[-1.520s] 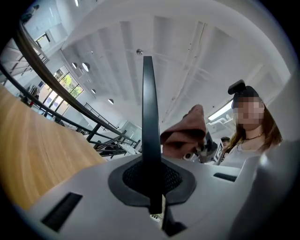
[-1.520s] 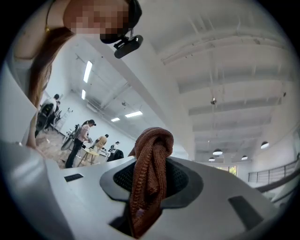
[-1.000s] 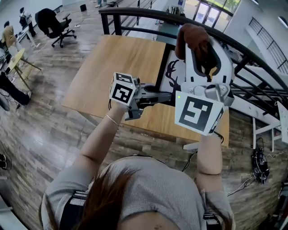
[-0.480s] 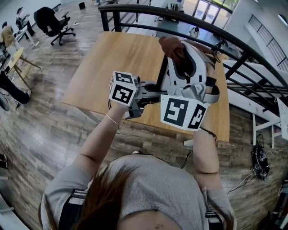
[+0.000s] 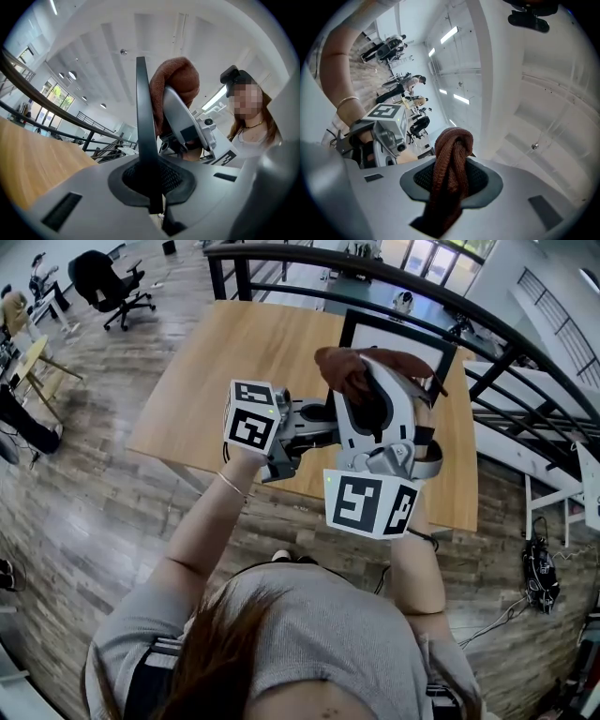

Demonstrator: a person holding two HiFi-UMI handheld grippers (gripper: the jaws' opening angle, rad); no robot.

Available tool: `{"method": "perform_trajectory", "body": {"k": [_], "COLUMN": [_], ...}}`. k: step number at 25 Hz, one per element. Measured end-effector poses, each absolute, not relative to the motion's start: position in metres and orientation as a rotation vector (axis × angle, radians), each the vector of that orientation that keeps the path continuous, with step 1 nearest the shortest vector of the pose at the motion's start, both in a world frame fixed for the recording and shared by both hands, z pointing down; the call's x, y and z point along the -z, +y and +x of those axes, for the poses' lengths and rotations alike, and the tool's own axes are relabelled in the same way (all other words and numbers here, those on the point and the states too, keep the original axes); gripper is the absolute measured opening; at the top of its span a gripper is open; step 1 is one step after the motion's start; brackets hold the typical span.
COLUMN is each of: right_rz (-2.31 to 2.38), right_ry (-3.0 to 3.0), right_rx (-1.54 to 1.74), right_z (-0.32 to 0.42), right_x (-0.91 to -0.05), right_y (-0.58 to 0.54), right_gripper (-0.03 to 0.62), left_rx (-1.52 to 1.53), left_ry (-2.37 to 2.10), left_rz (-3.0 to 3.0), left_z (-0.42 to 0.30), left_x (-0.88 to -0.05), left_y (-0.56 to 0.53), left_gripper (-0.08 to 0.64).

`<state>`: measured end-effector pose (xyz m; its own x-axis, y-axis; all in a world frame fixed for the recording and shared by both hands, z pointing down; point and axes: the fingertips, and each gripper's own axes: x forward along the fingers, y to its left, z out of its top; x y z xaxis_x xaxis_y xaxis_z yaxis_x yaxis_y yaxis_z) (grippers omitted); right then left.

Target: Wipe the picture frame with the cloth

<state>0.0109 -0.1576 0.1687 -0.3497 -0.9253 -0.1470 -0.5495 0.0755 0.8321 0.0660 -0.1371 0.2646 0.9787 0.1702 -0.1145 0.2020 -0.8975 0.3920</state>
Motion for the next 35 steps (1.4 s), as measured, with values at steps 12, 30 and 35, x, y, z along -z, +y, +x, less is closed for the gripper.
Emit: {"method": "perform_trajectory", "body": {"k": [12, 30, 35], "right_rz": [1.344, 1.312, 1.295], "right_ry": [-2.003, -2.114, -2.128], "right_rx": [1.066, 0.919, 0.874], "right_z": [0.01, 0.011, 0.008], "right_x": [-0.192, -0.234, -0.251], "right_y": [-0.146, -0.139, -0.138], "right_gripper": [0.133, 0.133, 0.133], "left_rx": [0.131, 0.224, 0.255], "left_ry": [0.243, 0.143, 0.129], "left_rz": [2.735, 2.695, 2.695], "left_z": [0.071, 0.057, 0.052], "left_x": [-0.261, -0.254, -0.249], "left_y": [-0.142, -0.185, -0.191], "left_gripper": [0.017, 0.017, 0.017]}}
